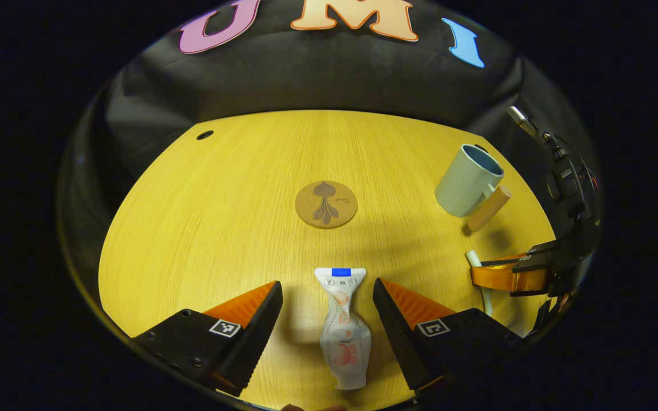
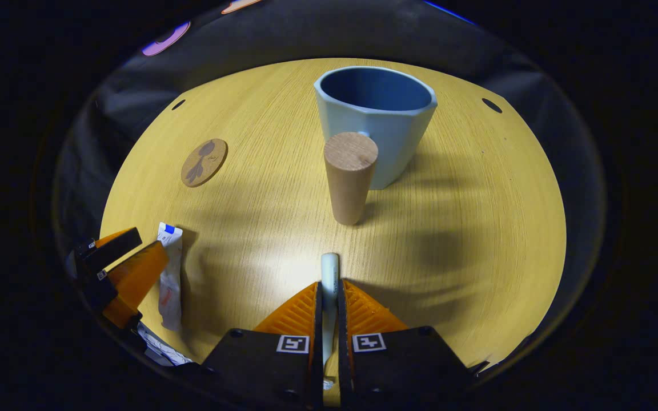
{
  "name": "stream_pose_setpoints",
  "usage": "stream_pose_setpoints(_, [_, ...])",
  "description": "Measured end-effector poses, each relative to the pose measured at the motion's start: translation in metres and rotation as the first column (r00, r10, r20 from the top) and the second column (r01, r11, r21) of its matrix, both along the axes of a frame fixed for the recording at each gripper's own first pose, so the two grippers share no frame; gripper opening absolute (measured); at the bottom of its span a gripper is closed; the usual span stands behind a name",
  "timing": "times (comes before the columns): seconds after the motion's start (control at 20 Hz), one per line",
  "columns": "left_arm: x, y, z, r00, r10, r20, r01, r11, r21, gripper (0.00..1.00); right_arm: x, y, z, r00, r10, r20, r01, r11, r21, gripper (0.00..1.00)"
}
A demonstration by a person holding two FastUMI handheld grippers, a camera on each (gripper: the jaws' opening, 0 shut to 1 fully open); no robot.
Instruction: Put the toothbrush and toothpaste on the desktop into the cup, then pick up the cup and place it on the coaster on the desktop.
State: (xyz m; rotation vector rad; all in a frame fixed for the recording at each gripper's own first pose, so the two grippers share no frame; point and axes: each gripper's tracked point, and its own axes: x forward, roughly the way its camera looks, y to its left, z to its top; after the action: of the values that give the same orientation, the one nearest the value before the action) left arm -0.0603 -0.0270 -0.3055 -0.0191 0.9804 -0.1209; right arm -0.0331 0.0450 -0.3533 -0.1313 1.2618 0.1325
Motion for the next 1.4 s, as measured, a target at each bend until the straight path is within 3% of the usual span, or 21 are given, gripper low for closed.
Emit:
stream_pose_setpoints(0.3, [-0.008,-0.006,-0.024,0.992,-0.014,-0.127,0.016,1.000,0.015,0.95,0.000,0.000,0.000,1.000,-0.004,0.005,0.004,1.000,0.014,0.13])
stream_pose_setpoints(0.65, [-0.004,-0.011,-0.028,0.981,-0.068,-0.182,0.080,0.995,0.057,0.92,0.001,0.000,0.000,1.000,-0.025,0.001,0.025,0.999,0.041,0.11])
stream_pose_setpoints(0.75, [-0.006,-0.015,-0.029,0.977,-0.088,-0.194,0.100,0.994,0.054,0.83,0.001,0.000,0.000,1.000,-0.027,0.003,0.027,0.999,0.045,0.11])
stream_pose_setpoints(0.9, [-0.006,-0.016,-0.026,0.975,-0.085,-0.206,0.098,0.994,0.050,0.57,0.000,0.000,0.001,0.999,-0.032,0.002,0.032,0.998,0.053,0.11])
stream_pose_setpoints(0.95, [-0.007,-0.011,-0.026,0.974,-0.078,-0.210,0.090,0.995,0.045,0.55,0.001,0.001,0.002,0.999,-0.034,0.002,0.034,0.998,0.055,0.11])
stream_pose_setpoints(1.0, [-0.005,-0.007,-0.022,0.976,-0.076,-0.204,0.085,0.996,0.036,0.39,0.001,0.002,0.002,0.999,-0.033,0.003,0.033,0.998,0.060,0.13])
stream_pose_setpoints(1.1, [-0.007,-0.007,-0.019,0.979,-0.085,-0.186,0.089,0.996,0.015,0.21,0.001,0.002,0.001,1.000,-0.024,0.010,0.023,0.997,0.067,0.13])
stream_pose_setpoints(1.3, [-0.007,-0.007,-0.020,0.979,-0.123,-0.165,0.121,0.992,-0.019,0.07,-0.001,0.006,0.002,0.998,-0.062,0.002,0.061,0.990,0.128,0.13])
stream_pose_setpoints(1.4, [-0.005,-0.008,-0.020,0.980,-0.120,-0.158,0.117,0.993,-0.027,0.07,-0.006,0.011,0.001,0.994,-0.100,-0.033,0.104,0.977,0.187,0.13])
